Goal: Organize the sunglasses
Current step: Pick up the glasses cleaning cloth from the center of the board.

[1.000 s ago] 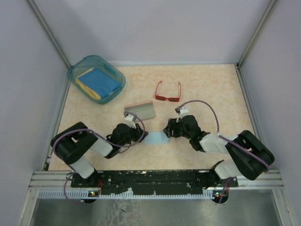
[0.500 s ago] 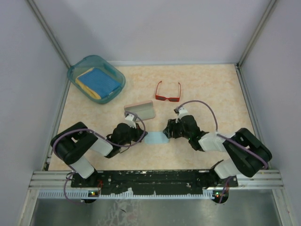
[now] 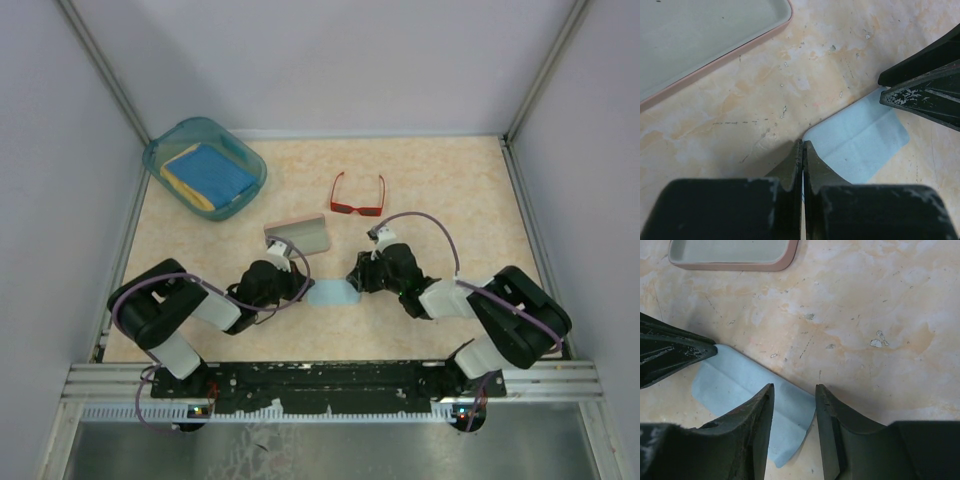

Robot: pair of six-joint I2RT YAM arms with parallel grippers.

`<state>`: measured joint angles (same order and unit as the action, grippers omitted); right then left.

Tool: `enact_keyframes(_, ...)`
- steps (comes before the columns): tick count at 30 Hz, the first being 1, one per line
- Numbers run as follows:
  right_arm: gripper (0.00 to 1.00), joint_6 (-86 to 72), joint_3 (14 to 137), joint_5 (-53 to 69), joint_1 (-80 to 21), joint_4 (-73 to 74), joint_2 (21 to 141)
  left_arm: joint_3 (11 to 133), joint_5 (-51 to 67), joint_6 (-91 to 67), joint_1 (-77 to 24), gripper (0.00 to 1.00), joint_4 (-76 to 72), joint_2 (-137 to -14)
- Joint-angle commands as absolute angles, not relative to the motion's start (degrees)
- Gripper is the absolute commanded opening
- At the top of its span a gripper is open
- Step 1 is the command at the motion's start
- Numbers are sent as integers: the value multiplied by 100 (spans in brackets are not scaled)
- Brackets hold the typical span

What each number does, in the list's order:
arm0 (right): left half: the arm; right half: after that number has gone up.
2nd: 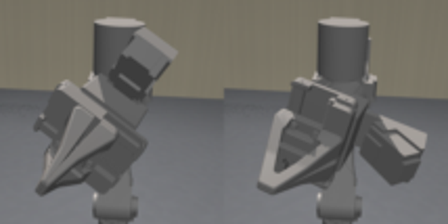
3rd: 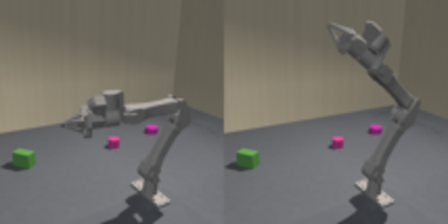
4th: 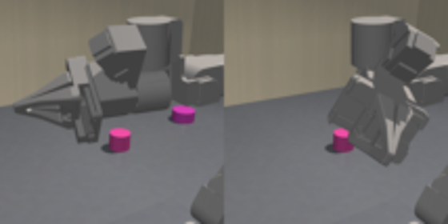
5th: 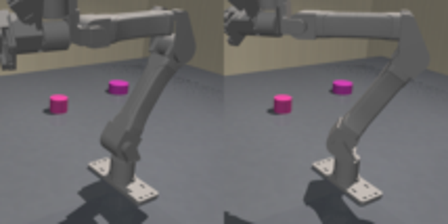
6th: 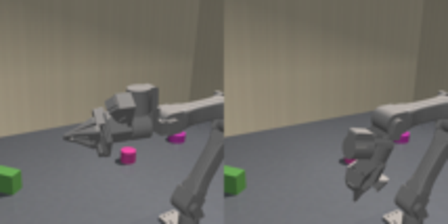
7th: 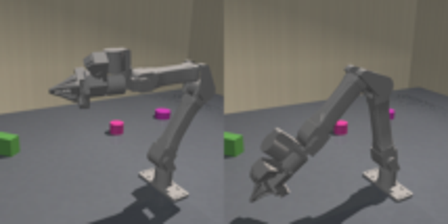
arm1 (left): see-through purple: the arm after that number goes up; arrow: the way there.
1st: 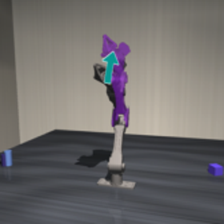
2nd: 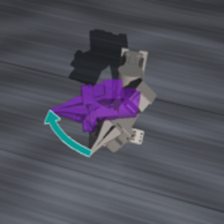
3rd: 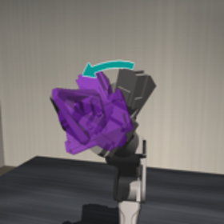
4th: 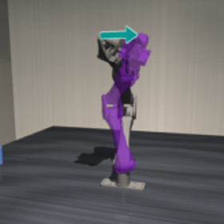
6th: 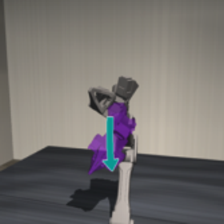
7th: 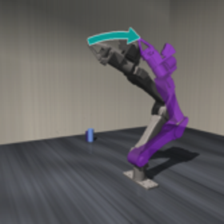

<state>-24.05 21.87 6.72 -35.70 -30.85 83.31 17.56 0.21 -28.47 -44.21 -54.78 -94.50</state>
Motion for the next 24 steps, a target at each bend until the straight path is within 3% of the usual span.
enact_keyframes(1, 38, -2390, 2256, 703, -3517, -3472, 8393, 1854, 4, -2769, -4377, 0, -5367, -9409)
enact_keyframes(8, 34, -2406, 2193, 658, -3516, -3471, 8428, 1854, 9, -2773, -4346, 0, -5344, -9413)
enact_keyframes(16, 44, -2443, 2108, 373, -3455, -3319, 8321, 1798, -17, -2786, -4333, 0, -5303, -9372)
enact_keyframes(24, 41, -2382, 2155, 619, -3450, -3252, 8412, 1819, 0, -2789, -4324, 0, -5292, -9352)
